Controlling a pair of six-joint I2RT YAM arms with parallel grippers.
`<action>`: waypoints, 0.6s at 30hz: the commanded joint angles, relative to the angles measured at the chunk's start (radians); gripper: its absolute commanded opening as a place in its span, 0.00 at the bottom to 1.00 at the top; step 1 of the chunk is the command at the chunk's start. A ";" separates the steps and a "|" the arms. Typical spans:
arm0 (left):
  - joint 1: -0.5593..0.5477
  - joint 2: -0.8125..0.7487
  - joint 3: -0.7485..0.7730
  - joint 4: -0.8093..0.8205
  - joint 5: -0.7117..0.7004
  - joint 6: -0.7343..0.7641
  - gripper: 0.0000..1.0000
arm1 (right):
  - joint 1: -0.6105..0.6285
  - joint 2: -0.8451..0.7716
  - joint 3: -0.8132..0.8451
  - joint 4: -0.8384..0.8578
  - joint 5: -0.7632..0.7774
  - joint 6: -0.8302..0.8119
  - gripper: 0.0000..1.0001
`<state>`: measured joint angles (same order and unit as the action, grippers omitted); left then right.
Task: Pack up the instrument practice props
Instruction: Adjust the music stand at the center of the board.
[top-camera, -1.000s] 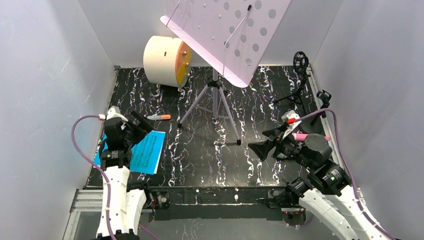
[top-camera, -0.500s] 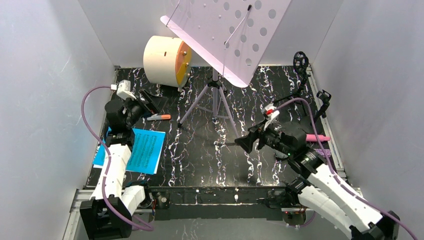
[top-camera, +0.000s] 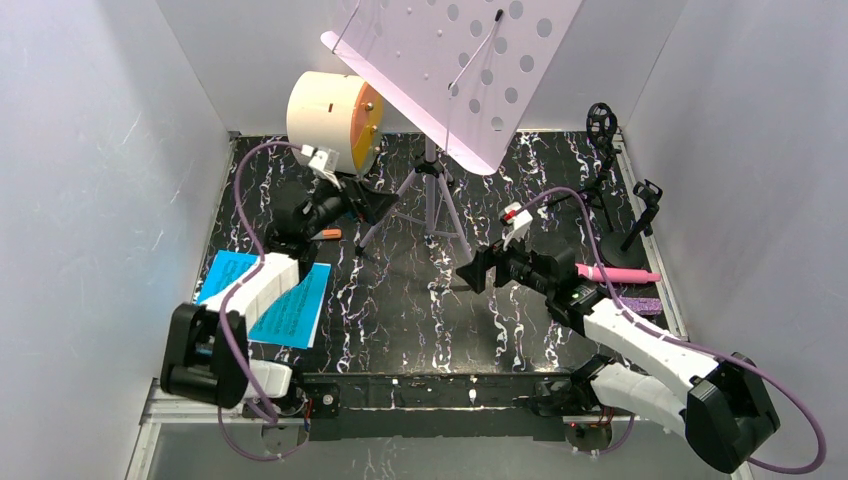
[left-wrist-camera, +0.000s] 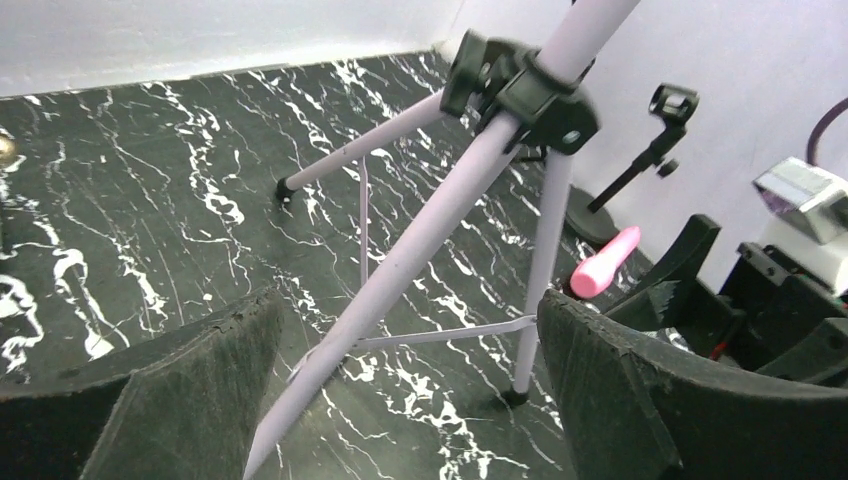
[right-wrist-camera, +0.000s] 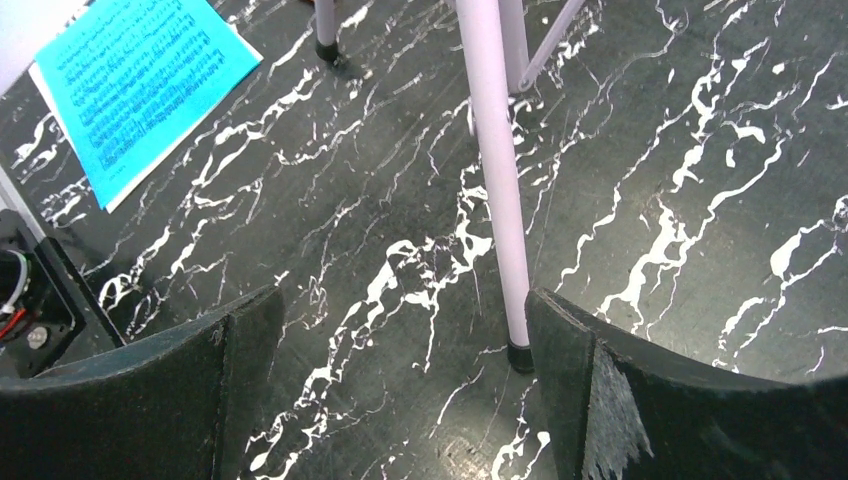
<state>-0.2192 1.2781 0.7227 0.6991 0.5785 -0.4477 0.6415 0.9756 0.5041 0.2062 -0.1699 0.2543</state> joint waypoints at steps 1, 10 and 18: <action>-0.046 0.141 0.053 0.129 0.062 0.120 0.94 | -0.006 0.024 -0.022 0.076 0.028 -0.017 0.98; -0.069 0.313 0.130 0.174 0.125 0.236 0.86 | -0.012 0.132 -0.062 0.115 0.083 0.010 0.98; -0.089 0.331 0.111 0.174 0.181 0.324 0.62 | -0.099 0.275 -0.035 0.144 0.044 0.017 0.96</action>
<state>-0.2874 1.6146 0.8192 0.8379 0.7048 -0.2035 0.6022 1.2102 0.4435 0.2878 -0.1093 0.2646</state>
